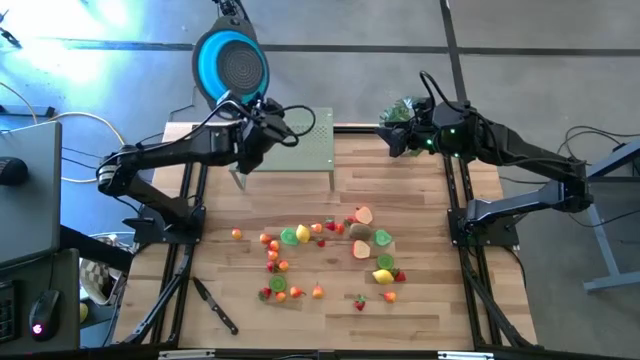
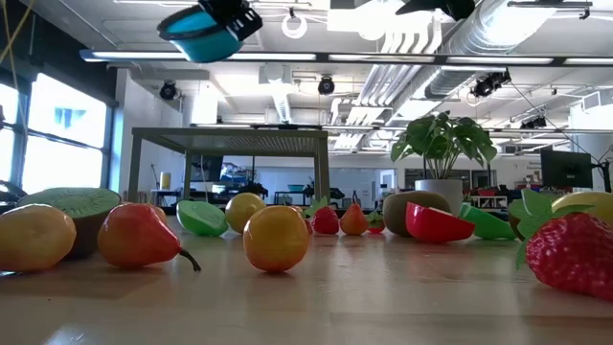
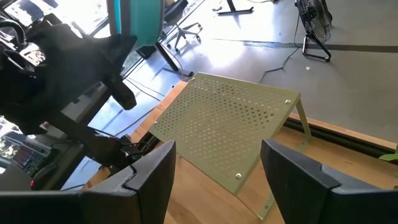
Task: Pick & Place Fruit
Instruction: Put the strainer bowl on the shelf
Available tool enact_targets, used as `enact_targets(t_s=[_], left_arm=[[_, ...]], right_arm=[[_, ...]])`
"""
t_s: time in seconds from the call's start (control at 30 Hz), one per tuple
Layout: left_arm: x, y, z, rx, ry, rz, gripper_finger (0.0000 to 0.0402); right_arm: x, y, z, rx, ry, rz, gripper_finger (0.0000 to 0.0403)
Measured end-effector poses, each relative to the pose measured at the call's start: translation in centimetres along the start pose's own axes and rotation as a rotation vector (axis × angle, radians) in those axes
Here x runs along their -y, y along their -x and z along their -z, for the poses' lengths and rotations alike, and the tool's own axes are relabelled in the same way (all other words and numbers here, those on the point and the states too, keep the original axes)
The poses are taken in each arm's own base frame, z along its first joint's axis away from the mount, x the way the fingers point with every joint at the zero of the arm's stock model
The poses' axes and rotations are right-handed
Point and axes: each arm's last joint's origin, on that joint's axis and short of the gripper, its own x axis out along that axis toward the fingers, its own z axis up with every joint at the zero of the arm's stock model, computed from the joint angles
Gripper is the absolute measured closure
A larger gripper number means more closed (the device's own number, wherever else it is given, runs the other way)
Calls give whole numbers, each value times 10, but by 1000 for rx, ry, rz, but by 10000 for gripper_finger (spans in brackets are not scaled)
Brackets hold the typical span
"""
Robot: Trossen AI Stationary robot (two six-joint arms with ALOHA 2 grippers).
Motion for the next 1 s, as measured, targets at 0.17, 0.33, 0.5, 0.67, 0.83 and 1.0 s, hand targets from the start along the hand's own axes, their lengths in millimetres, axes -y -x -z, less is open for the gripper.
enact_targets(t_s=[0.17,0.33,0.5,0.67,0.83,1.0], left_arm=[[-1,5,0,12,0,10,391],[-1,5,0,7,0,-10,391],[-4,5,1,-15,-24,-91,391],[-15,7,1,-16,3,-112,391],[-19,8,2,-15,5,-108,391],[-16,8,2,26,-28,47,391]], right_arm=[[0,0,0,-2,0,-2,174],[0,0,0,-3,0,-4,174],[0,0,0,-3,-6,-4,174],[0,0,0,-4,-23,-5,174],[0,0,0,-5,-23,-6,174],[0,0,0,-5,-23,-6,174]])
